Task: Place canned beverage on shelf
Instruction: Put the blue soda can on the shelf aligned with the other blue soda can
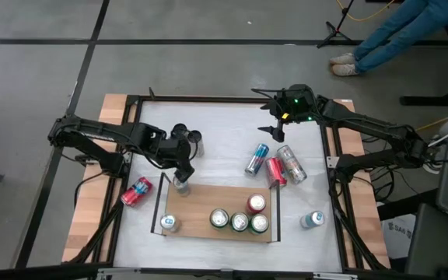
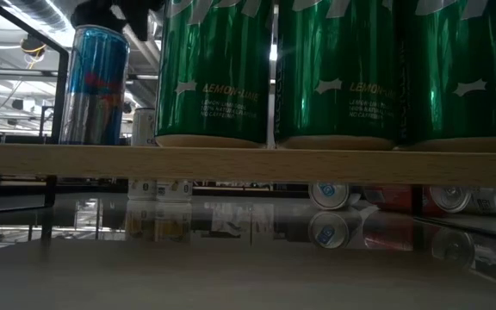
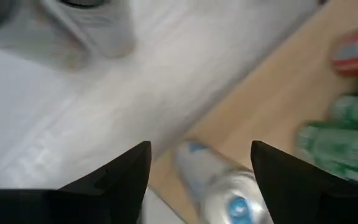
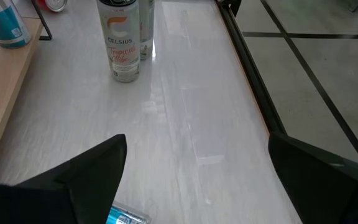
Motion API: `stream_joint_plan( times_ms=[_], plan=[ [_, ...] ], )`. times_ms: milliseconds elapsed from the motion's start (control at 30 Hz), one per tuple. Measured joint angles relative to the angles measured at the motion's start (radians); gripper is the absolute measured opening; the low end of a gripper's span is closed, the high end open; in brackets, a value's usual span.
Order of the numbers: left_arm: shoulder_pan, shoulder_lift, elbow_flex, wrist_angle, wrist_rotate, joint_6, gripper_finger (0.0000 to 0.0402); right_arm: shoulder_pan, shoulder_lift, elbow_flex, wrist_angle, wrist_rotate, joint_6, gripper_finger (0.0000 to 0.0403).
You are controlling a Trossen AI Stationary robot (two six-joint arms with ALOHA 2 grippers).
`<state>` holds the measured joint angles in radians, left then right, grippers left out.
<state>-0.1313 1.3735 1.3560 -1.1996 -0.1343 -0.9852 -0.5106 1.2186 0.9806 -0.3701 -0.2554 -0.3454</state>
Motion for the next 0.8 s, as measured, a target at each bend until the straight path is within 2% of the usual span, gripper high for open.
stream_joint_plan(
  times_ms=[133,267,633,800],
  plan=[
    [0.017,0.000,-0.009,-0.079,-0.006,-0.001,0.0264,0.000,0.000,0.000,0.000,0.000,0.000,0.0381],
    [0.039,0.000,-0.046,-0.083,-0.005,0.021,0.0264,0.000,0.000,0.000,0.000,0.000,0.000,0.0381],
    [0.087,0.001,-0.092,0.034,-0.003,0.174,0.0264,0.000,0.000,0.000,0.000,0.000,0.000,0.0381],
    [0.082,0.006,-0.092,0.043,-0.002,0.184,0.0264,0.000,0.000,0.000,0.000,0.000,0.000,0.0381]
  ],
)
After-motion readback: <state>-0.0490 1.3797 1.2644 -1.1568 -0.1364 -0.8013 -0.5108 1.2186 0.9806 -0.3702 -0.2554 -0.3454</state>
